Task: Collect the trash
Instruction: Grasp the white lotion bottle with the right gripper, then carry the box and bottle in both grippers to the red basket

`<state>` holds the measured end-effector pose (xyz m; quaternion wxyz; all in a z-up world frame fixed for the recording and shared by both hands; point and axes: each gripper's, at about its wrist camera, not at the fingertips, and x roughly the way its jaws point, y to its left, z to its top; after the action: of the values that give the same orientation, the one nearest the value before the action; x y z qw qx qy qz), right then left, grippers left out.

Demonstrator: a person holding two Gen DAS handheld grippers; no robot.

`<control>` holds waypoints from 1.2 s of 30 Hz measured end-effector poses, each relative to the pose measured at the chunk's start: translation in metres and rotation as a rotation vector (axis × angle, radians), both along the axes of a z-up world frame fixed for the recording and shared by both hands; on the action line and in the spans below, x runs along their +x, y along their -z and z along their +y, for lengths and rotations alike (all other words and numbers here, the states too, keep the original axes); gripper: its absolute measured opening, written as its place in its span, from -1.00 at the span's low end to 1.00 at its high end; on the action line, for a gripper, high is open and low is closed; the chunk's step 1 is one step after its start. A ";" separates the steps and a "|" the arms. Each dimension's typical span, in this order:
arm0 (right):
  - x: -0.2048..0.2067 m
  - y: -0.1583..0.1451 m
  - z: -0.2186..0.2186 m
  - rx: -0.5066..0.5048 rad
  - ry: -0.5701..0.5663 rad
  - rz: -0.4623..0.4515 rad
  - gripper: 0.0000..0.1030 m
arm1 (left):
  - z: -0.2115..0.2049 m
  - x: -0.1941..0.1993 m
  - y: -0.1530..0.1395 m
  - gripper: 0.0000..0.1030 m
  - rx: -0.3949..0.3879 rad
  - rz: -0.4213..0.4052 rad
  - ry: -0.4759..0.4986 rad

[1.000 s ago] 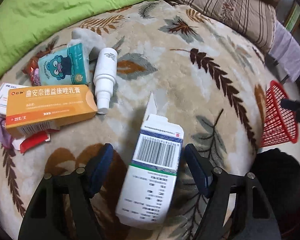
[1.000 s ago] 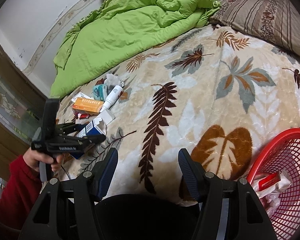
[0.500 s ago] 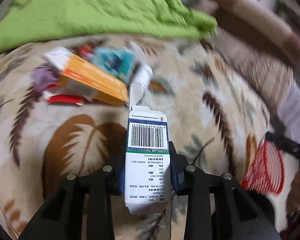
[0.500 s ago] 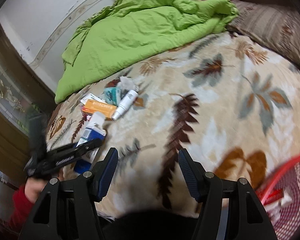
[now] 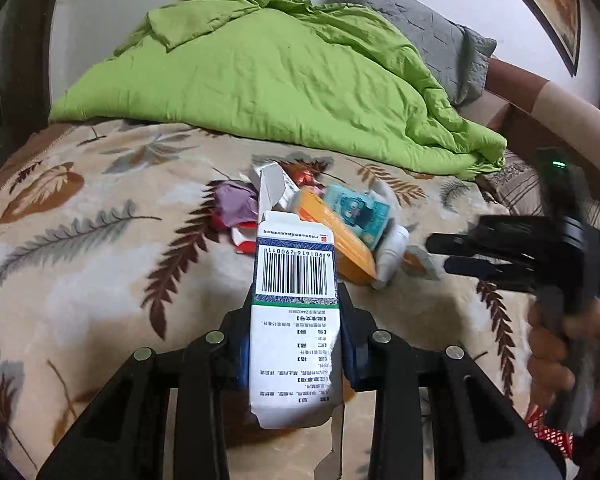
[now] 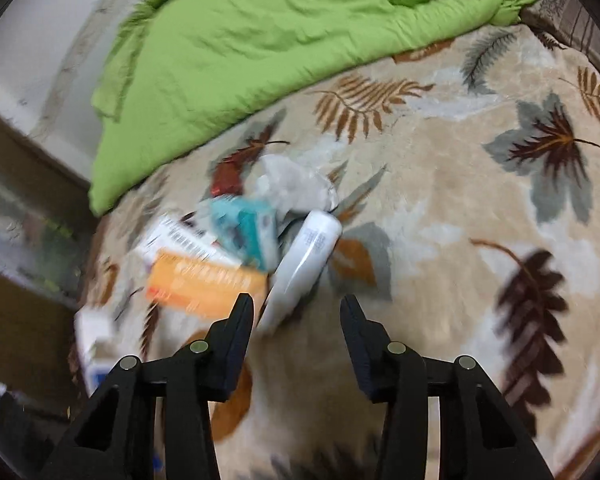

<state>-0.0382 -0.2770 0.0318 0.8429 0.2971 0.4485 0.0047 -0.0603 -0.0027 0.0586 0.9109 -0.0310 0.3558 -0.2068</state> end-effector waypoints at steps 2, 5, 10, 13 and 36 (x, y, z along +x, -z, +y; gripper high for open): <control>0.020 0.009 0.001 -0.001 0.023 0.030 -0.05 | 0.004 0.000 0.002 -0.37 -0.005 0.008 -0.012; 0.042 0.022 0.002 -0.014 0.049 0.070 -0.10 | 0.008 0.000 0.003 -0.37 -0.011 0.013 -0.012; 0.057 0.036 0.008 -0.028 0.068 0.089 -0.17 | 0.007 0.001 0.002 -0.37 -0.007 0.000 0.002; 0.047 0.030 0.013 -0.045 0.046 0.058 -0.21 | 0.005 -0.002 0.002 -0.37 -0.006 -0.003 -0.001; -0.142 -0.051 0.075 -0.286 -0.075 -0.411 -0.29 | 0.003 -0.056 -0.011 -0.37 0.026 -0.090 -0.012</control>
<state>-0.1799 -0.2019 0.0826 0.9492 0.1506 0.2745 0.0329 -0.1165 0.0000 0.0696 0.9275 -0.0120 0.3168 -0.1980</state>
